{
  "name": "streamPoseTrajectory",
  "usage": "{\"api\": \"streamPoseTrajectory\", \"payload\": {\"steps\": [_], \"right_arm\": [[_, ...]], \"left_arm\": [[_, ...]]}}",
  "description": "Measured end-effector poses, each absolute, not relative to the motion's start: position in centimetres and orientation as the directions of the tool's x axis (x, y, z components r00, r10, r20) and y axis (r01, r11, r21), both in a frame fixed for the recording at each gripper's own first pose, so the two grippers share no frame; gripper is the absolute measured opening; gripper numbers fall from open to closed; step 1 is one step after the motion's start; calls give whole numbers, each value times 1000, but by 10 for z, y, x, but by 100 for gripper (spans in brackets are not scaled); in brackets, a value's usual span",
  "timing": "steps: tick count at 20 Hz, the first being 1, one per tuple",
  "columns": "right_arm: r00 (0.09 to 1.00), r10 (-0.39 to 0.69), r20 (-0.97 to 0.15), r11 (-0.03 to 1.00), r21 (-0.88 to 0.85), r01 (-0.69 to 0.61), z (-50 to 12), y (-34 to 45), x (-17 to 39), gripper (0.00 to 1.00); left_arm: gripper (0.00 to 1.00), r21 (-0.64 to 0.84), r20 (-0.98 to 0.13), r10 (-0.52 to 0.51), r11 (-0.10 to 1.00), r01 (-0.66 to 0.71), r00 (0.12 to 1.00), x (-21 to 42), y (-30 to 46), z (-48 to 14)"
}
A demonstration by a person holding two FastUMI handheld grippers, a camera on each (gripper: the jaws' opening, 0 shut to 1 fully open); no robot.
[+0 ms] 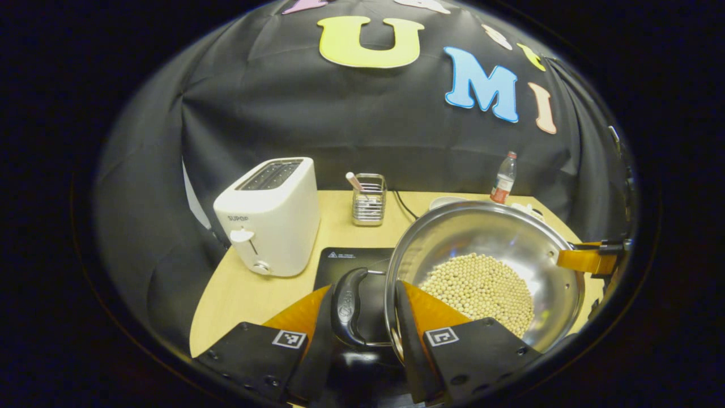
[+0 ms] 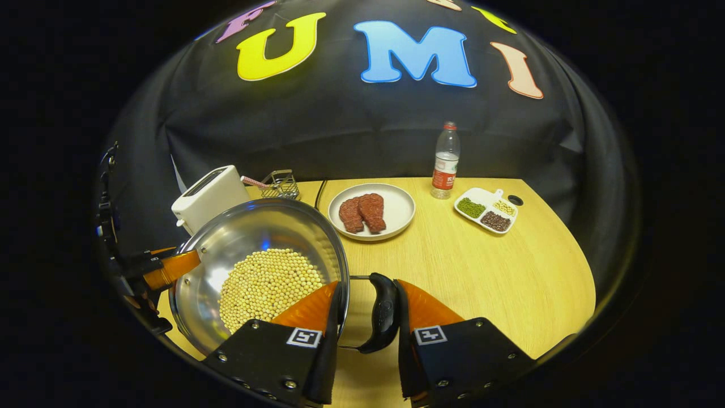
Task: First push the handle of the pot to place it horizontally, then grasp the pot with both hands and set it on the induction cooktop.
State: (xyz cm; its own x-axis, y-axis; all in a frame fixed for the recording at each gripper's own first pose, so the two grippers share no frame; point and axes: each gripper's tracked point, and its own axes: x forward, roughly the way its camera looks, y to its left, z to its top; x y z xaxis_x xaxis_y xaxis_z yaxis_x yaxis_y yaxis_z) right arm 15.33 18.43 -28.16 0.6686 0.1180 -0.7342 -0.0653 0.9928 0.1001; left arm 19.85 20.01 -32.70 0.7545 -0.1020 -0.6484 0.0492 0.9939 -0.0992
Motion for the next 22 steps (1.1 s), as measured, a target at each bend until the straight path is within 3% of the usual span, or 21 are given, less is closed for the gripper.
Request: {"api": "streamPoseTrajectory", "payload": {"steps": [1,6,20,21,22], "right_arm": [[668,118,-735,993,100,-66,-282,190,156,45],[660,126,-741,992,104,-72,-293,215,165,45],[652,148,-743,988,136,-69,-311,247,179,45],[650,149,-745,988,137,-69,-313,248,178,45],[653,150,-742,988,140,-68,-312,248,179,45]], "left_arm": [[66,-99,-651,-101,994,49,752,201,206,-329],[58,-82,-658,-85,996,42,749,207,235,-337],[58,-35,-658,-47,999,32,751,220,271,-349],[59,-37,-659,-45,999,28,750,220,272,-351],[67,-39,-651,-45,999,26,757,223,275,-352]]}}
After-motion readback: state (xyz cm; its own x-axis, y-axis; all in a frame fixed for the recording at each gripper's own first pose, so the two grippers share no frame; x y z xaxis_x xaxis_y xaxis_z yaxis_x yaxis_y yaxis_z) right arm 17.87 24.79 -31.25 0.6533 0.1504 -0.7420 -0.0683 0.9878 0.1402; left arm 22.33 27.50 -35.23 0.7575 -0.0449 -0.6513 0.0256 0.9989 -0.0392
